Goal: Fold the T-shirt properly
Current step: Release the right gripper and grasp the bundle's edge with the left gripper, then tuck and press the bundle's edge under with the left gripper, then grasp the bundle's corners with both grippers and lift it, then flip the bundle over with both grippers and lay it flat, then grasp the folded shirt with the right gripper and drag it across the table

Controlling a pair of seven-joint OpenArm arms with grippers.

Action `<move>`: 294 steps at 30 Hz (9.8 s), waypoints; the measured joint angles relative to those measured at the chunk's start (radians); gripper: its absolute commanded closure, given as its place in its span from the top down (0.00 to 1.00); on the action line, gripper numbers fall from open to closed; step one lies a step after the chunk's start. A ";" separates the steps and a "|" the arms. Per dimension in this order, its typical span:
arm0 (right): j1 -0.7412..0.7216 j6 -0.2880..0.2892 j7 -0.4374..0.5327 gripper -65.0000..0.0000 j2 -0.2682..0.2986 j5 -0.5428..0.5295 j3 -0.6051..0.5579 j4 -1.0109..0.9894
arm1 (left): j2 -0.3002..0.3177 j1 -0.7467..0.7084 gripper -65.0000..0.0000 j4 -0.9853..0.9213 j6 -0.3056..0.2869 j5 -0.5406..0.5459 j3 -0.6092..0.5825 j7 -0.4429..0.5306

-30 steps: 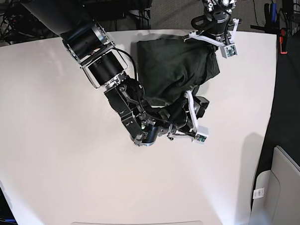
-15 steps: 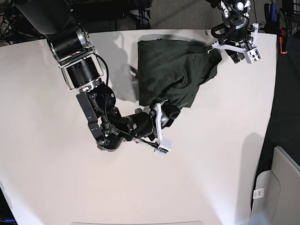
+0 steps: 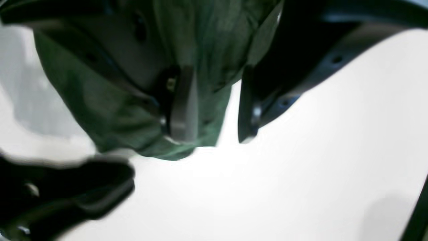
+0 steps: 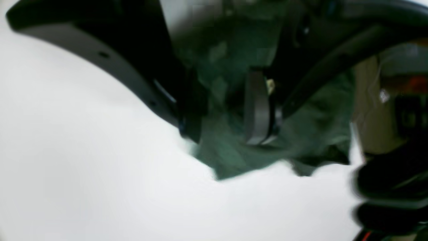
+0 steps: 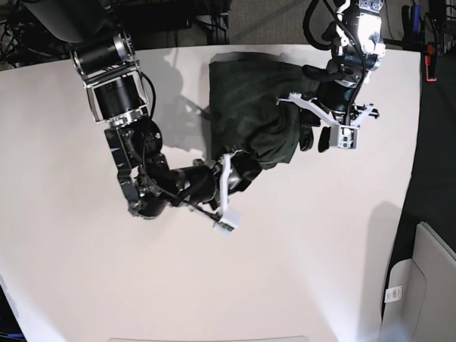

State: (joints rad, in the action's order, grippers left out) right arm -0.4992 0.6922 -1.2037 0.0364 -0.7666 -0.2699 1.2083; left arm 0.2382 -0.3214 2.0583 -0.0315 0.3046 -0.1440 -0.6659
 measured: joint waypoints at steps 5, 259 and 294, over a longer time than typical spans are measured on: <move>0.025 0.000 -0.005 0.30 0.062 0.003 0.042 0.079 | -0.003 0.077 0.38 -0.022 -0.074 -0.003 -0.005 -0.068; 0.366 0.003 -0.206 0.16 0.156 -0.155 0.294 0.581 | -0.119 0.206 0.06 -0.222 0.036 -0.021 0.056 -0.329; 0.253 0.008 -0.047 0.16 0.121 -0.041 -0.081 0.191 | -0.089 0.096 0.06 -0.156 0.028 -0.006 0.423 -0.332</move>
State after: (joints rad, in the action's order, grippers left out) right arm -0.2462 0.7002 -1.2503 0.1577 -0.8078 -0.3511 1.3994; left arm 0.1493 -0.2256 1.9026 -0.0036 0.2981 0.2787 -0.9974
